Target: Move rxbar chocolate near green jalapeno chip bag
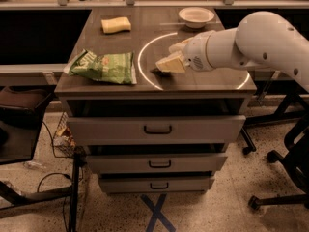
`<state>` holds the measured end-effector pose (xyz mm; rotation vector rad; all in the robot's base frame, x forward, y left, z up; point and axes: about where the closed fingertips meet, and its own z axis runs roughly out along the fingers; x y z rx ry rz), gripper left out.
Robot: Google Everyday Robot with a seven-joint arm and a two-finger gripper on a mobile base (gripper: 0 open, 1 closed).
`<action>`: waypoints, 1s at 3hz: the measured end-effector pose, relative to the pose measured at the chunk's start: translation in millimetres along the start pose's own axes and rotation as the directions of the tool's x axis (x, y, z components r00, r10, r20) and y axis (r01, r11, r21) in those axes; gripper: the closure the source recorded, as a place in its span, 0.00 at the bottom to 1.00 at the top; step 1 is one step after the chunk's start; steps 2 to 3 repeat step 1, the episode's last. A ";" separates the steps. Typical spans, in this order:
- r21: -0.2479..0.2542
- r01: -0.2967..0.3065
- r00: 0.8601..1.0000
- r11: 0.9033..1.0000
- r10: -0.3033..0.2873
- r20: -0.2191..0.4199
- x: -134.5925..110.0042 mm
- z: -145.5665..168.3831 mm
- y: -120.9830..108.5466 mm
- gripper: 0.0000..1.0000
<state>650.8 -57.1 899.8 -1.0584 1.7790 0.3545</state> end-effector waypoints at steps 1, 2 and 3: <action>-0.003 0.002 1.000 1.000 -0.002 0.000 -1.0 1.2 1.5 0.00; -0.003 0.002 1.000 1.000 -0.002 0.000 -1.0 1.2 1.5 0.00; -0.003 0.002 1.000 1.000 -0.002 0.000 -1.0 1.2 1.5 0.00</action>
Offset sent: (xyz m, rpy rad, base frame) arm 0.0000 0.0000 0.0000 0.0000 0.0000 0.0000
